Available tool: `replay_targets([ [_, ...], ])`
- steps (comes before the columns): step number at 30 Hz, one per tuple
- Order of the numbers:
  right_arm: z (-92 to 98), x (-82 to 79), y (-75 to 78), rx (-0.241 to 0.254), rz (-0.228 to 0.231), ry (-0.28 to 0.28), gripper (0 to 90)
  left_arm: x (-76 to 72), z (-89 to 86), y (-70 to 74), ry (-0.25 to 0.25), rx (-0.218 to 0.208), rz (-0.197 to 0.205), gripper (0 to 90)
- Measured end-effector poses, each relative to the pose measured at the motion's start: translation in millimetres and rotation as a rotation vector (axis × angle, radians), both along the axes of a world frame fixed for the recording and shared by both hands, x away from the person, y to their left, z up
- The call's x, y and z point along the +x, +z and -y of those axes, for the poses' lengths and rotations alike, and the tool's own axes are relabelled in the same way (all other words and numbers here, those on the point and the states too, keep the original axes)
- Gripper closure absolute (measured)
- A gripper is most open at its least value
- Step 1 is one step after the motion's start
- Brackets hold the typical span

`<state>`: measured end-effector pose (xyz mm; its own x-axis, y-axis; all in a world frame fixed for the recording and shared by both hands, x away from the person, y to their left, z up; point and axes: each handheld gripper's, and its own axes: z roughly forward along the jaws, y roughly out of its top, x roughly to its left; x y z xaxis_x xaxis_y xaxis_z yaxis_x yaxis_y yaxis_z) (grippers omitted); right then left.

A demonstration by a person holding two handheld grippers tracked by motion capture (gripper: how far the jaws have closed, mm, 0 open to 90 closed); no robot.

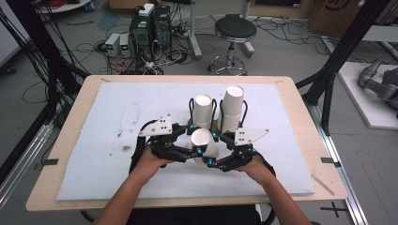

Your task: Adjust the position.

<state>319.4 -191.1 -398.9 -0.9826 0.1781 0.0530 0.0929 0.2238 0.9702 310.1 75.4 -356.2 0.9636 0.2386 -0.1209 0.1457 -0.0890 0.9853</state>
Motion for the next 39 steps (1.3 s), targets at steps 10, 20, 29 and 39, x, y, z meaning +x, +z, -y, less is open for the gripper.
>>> replay_targets([
  [10, 2.2, -2.2, 2.4, -0.067, 0.037, -0.010, 31.2, 0.1, -0.7, 5.0, 0.026, 0.082, -0.007, 20.6],
  [20, -0.4, -5.2, 3.2, -0.125, 0.047, -0.003, 31.4, 0.9, 10.8, 3.4, -0.018, 0.159, -0.005, 20.6],
  [29, 1.6, -5.6, 2.7, -0.124, 0.027, 0.008, 30.3, 4.7, 13.4, -0.9, -0.058, 0.158, -0.009, 33.8],
  [39, 4.5, -5.7, 3.9, -0.029, -0.027, -0.016, 20.2, 6.2, 4.1, 0.2, -0.055, 0.039, -0.022, 34.6],
])
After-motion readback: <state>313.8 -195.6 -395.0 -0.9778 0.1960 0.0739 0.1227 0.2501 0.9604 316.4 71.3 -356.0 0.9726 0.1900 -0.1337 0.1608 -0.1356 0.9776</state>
